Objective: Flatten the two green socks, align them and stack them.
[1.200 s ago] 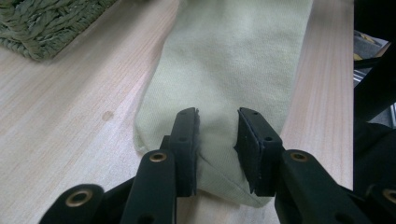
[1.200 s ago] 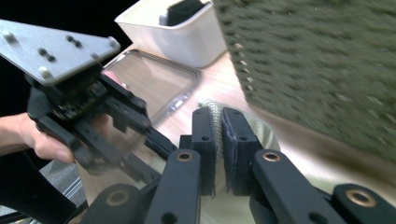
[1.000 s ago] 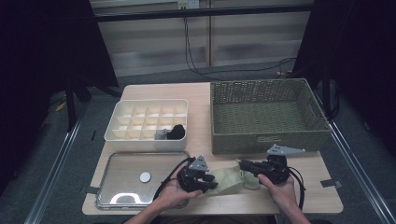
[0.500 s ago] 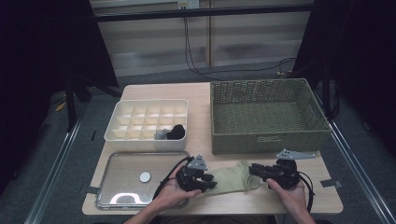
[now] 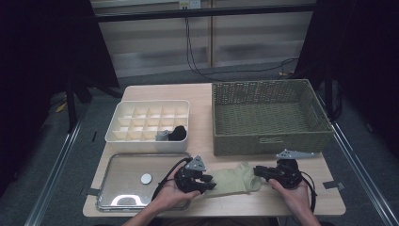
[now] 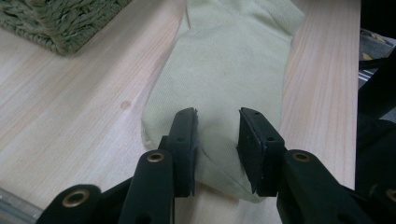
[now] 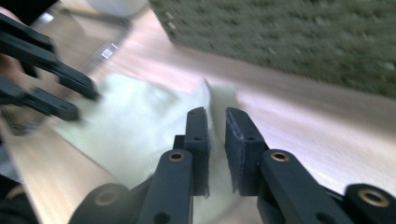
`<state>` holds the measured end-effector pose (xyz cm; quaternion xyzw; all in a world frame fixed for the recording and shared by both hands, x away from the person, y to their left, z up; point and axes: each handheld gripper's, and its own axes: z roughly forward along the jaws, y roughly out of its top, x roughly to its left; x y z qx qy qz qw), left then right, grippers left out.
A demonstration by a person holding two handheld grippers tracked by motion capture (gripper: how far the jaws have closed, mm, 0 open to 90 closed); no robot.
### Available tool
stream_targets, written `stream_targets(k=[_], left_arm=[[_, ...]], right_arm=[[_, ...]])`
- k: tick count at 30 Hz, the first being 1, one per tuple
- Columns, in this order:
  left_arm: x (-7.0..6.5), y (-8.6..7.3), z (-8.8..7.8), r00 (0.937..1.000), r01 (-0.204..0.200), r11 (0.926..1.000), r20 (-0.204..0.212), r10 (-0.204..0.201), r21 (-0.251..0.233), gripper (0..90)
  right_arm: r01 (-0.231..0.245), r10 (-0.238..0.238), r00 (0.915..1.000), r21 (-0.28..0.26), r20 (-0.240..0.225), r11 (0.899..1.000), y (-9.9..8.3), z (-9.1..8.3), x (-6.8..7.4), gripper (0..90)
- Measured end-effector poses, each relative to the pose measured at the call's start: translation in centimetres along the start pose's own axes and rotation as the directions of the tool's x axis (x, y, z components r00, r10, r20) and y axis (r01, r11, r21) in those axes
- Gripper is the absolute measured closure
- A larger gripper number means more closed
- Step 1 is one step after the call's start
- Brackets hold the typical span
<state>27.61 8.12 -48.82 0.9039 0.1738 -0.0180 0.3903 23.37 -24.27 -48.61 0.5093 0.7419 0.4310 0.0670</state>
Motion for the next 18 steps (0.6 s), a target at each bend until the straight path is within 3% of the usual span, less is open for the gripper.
stream_targets(k=[1, 5, 9, 11, 18], left_arm=[[0.1, -0.1, -0.1, 1.0, 0.004, 0.9999, 0.005, -0.004, 0.014, 66.8], [0.1, -0.2, -0.2, 1.0, 0.001, 1.0, 0.001, -0.001, 0.009, 66.6], [0.4, -0.3, -0.3, 1.0, 0.008, 1.0, -0.001, -0.008, -0.002, 66.2], [0.4, -0.3, -0.3, 1.0, 0.003, 0.9998, -0.003, -0.003, 0.02, 66.3], [0.3, -0.2, 0.1, 1.0, 0.002, 0.9999, 0.003, -0.002, 0.011, 65.7]], right_arm=[[0.003, -0.003, 1.0, 0.038, 0.005, 0.999, 0.0, 0.4, -0.1, 81.5], [0.0, 0.0, 0.9999, 0.065, 0.011, 0.998, -0.1, 0.9, -0.1, 81.7], [0.012, -0.012, 0.9999, 0.024, -0.006, 1.0, 0.1, 0.7, -0.2, 76.4], [0.011, -0.012, 0.9993, -0.009, -0.035, 1.0, 0.6, 0.8, -0.1, 72.4], [0.06, -0.06, 0.9965, -0.004, -0.059, 0.998, 2.8, 2.6, 0.7, 70.5]])
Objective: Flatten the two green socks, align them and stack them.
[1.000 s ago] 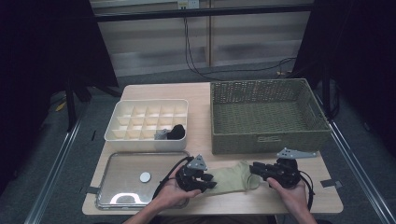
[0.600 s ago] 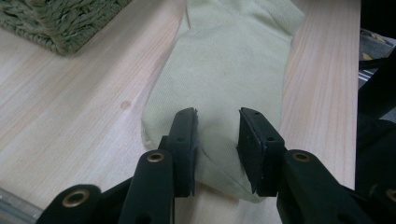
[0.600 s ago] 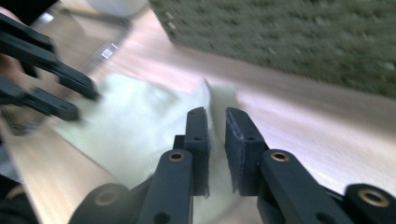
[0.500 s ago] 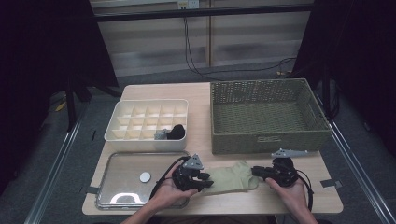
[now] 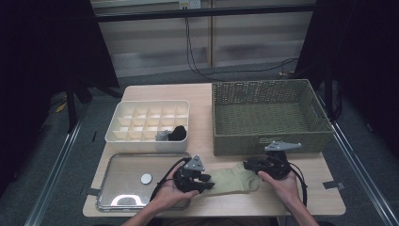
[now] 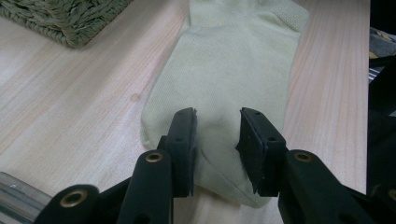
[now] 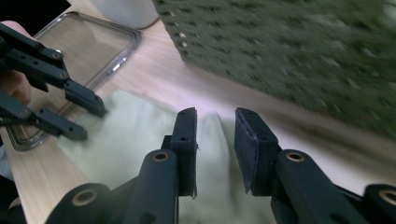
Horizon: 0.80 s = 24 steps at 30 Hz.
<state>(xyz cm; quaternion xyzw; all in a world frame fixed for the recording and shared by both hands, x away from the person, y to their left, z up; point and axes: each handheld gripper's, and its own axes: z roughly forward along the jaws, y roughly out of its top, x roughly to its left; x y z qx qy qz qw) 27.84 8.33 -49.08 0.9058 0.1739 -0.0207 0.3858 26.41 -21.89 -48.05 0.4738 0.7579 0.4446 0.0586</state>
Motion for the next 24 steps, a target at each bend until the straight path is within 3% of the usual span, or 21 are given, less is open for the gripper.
stream_targets(k=[5, 9, 12, 14, 17, 18, 20, 24], left_arm=[[0.1, 0.0, 0.0, 1.0, 0.004, 1.0, 0.005, -0.004, 0.005, 65.6], [0.1, 0.0, 0.0, 1.0, 0.004, 1.0, 0.006, -0.004, 0.002, 65.0], [-0.1, 0.0, 0.2, 0.9998, 0.021, 0.9997, 0.006, -0.021, -0.01, 64.8], [-0.2, 0.0, 0.2, 0.9999, 0.01, 0.9999, 0.008, -0.01, -0.008, 64.6], [-0.3, 0.0, 0.2, 0.9999, 0.013, 0.9999, 0.009, -0.013, -0.003, 64.3], [-0.3, -0.1, 0.3, 0.9997, 0.019, 0.9996, 0.014, -0.019, -0.021, 64.3], [-0.3, -0.1, 0.2, 0.9998, 0.015, 0.9998, 0.011, -0.015, -0.014, 63.8], [-0.5, 0.2, 0.0, 0.9997, 0.019, 0.9995, 0.018, -0.018, -0.026, 63.4]], right_arm=[[0.018, -0.018, 0.9998, 0.035, -0.007, 0.999, 0.9, 1.6, 0.1, 71.9], [0.03, -0.03, 0.9996, 0.081, 0.003, 0.996, 0.4, 2.7, -0.2, 72.4], [0.031, -0.032, 0.9994, 0.098, 0.014, 0.995, 0.1, 2.9, -0.3, 83.6], [0.035, -0.036, 0.9993, 0.102, 0.008, 0.994, 0.0, 2.9, -0.3, 89.0], [0.029, -0.029, 0.9996, 0.094, -0.001, 0.995, 0.1, 2.8, -0.3, 89.7], [0.025, -0.025, 0.9997, 0.082, -0.005, 0.996, 0.1, 2.6, -0.3, 89.8], [0.003, -0.002, 0.9997, 0.037, -0.026, 0.999, 0.4, 1.9, -0.5, 89.9], [-0.011, 0.011, 0.9992, 0.009, -0.038, 1.0, 0.7, 1.3, -0.5, 89.9]])
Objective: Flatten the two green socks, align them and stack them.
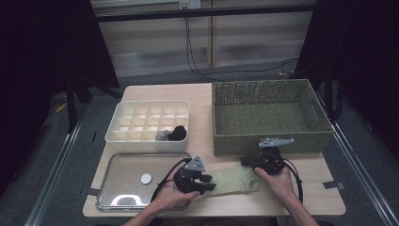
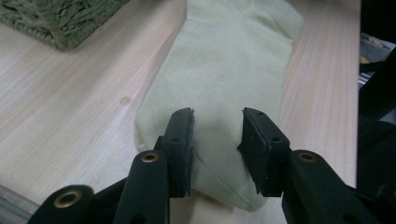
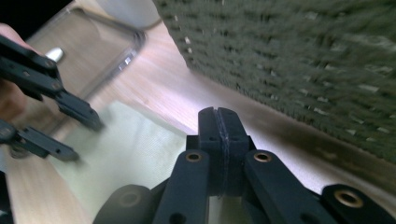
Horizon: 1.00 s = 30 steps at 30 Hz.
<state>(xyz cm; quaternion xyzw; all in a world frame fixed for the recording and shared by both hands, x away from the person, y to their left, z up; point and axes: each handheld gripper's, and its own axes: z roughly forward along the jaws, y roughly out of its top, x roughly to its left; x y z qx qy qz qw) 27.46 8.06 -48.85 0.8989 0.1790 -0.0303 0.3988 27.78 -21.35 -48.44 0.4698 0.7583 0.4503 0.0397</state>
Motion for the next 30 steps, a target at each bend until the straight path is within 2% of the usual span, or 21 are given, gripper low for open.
stream_targets(k=[1, 2, 3, 4, 7, 8, 11, 14, 18, 19, 20, 21, 22, 24, 26, 27, 30], left_arm=[[-0.5, 0.3, -0.1, 0.9997, -0.017, 0.9998, 0.016, 0.017, -0.01, 63.5], [-0.5, 0.3, -0.1, 0.9997, -0.017, 0.9998, 0.016, 0.017, -0.01, 63.6], [-1.0, 0.8, 0.1, 0.999, -0.021, 0.9995, 0.038, 0.022, -0.024, 64.0], [-1.1, 1.1, 0.1, 0.9984, -0.031, 0.9994, 0.047, 0.032, -0.017, 64.5], [-1.4, 1.4, 0.4, 0.9974, -0.029, 0.9994, 0.065, 0.03, -0.018, 67.1], [-1.5, 1.5, 0.7, 0.9957, -0.027, 0.9993, 0.088, 0.03, -0.027, 67.1], [-1.6, 2.2, 1.3, 0.9942, -0.033, 0.9993, 0.102, 0.034, -0.019, 71.1], [-1.8, 3.2, 2.6, 0.9908, -0.047, 0.9989, 0.127, 0.047, -0.002, 74.6], [-1.8, 3.5, 3.5, 0.9903, -0.039, 0.9992, 0.134, 0.039, -0.006, 74.9], [-1.7, 3.5, 3.7, 0.9915, -0.032, 0.9994, 0.126, 0.03, 0.012, 74.9], [-1.6, 3.4, 4.2, 0.9922, -0.028, 0.9996, 0.122, 0.026, 0.01, 74.9], [-1.5, 3.4, 4.3, 0.9925, -0.033, 0.9989, 0.119, 0.029, 0.034, 74.9], [-1.4, 3.2, 4.5, 0.994, -0.039, 0.998, 0.104, 0.033, 0.05, 74.9], [-1.2, 3.0, 4.7, 0.9948, -0.009, 0.9993, 0.102, 0.006, 0.035, 75.0], [-1.3, 3.0, 4.6, 0.996, -0.016, 0.999, 0.088, 0.012, 0.041, 74.9], [-1.4, 2.9, 4.7, 0.9966, -0.012, 0.9996, 0.082, 0.01, 0.027, 74.8], [-1.4, 2.9, 4.7, 0.9972, -0.012, 0.9994, 0.075, 0.009, 0.031, 74.7]], right_arm=[[-0.007, 0.007, 1.0, -0.012, -0.007, 1.0, 0.2, -0.3, 0.1, 89.9], [-0.007, 0.007, 1.0, -0.012, -0.007, 1.0, 0.2, -0.3, 0.1, 89.9], [-0.006, 0.005, 0.9999, -0.03, -0.016, 1.0, 0.6, -0.7, 0.2, 89.9], [-0.004, 0.004, 0.9998, -0.034, -0.019, 0.999, 0.7, -0.8, 0.4, 89.9], [-0.002, 0.001, 0.9997, -0.039, -0.025, 0.999, 1.0, -1.0, 0.7, 89.9], [-0.001, 0.0, 0.9996, -0.041, -0.027, 0.999, 1.1, -1.1, 0.8, 90.0], [0.014, -0.015, 0.9994, -0.048, -0.031, 0.999, 1.7, -1.4, 1.0, 89.9], [0.026, -0.028, 0.9993, -0.075, -0.025, 0.997, 2.8, -1.8, 1.2, 89.9], [0.022, -0.025, 0.9994, -0.108, -0.026, 0.994, 3.2, -1.9, 1.0, 89.9], [0.022, -0.025, 0.9994, -0.108, -0.026, 0.994, 3.2, -1.9, 1.0, 89.9], [0.015, -0.018, 0.9994, -0.112, -0.03, 0.994, 3.1, -1.8, 0.9, 89.9], [0.011, -0.015, 0.9993, -0.113, -0.034, 0.994, 2.8, -1.6, 0.9, 89.9], [0.009, -0.013, 0.999, -0.108, -0.043, 0.994, 2.3, -1.4, 1.2, 89.9], [0.017, -0.023, 0.9983, -0.113, -0.053, 0.993, 1.8, -1.7, 1.7, 89.9], [0.014, -0.022, 0.9979, -0.114, -0.062, 0.993, 1.6, -1.9, 1.9, 89.9], [0.027, -0.035, 0.9966, -0.109, -0.075, 0.994, 0.9, -2.2, 2.6, 89.9], [0.017, -0.024, 0.9955, -0.075, -0.092, 0.997, -0.5, -2.4, 3.3, 90.0]])
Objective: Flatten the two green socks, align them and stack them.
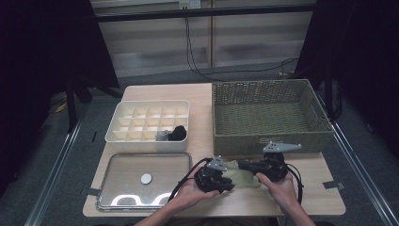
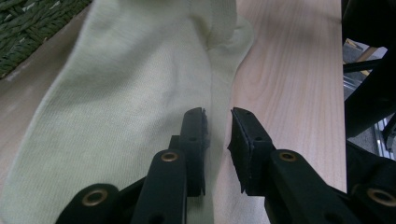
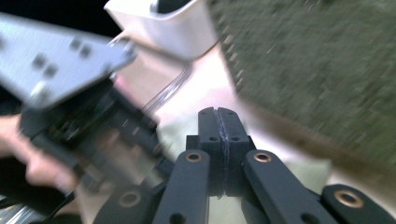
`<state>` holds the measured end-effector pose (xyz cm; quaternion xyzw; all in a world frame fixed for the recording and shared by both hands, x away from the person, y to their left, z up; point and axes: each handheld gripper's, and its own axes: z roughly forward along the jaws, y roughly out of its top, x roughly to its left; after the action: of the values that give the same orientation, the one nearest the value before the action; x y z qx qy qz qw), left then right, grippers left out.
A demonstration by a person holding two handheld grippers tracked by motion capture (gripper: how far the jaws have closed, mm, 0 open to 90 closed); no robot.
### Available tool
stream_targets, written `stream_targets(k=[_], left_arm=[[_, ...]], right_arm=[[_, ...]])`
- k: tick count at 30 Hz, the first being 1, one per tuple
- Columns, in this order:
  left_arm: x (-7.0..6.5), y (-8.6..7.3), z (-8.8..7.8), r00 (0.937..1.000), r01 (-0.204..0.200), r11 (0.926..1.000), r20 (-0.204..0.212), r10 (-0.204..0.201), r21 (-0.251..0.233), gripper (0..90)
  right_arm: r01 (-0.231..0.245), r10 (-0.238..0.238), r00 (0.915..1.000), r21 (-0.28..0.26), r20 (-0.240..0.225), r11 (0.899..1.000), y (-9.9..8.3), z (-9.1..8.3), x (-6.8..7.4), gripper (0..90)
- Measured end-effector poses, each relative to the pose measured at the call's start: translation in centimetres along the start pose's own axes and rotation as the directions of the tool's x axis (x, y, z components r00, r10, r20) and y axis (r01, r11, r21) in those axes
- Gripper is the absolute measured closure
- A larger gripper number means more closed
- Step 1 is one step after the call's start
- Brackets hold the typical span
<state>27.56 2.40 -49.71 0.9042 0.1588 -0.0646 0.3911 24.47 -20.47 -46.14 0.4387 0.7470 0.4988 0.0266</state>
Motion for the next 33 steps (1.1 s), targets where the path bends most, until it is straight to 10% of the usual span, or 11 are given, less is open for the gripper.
stream_targets(k=[12, 22, 33], left_arm=[[-0.1, -0.3, -0.6, 0.9997, -0.015, 0.9997, -0.021, 0.015, -0.02, 70.1], [-0.5, -0.8, -5.6, 0.9989, -0.036, 0.993, -0.033, 0.033, -0.112, 69.3], [2.1, -0.7, -8.0, 0.9929, 0.062, 0.9708, -0.084, -0.084, -0.232, 66.9]], right_arm=[[-0.035, 0.037, 0.9992, 0.141, -0.013, 0.989, -4.1, -0.8, 0.7, 89.9], [-0.044, 0.043, 0.999, 0.216, 0.009, 0.975, -5.0, -0.5, 0.6, 89.7], [-0.043, 0.047, 0.9989, 0.249, -0.007, 0.968, -5.4, -0.6, 0.9, 88.6]])
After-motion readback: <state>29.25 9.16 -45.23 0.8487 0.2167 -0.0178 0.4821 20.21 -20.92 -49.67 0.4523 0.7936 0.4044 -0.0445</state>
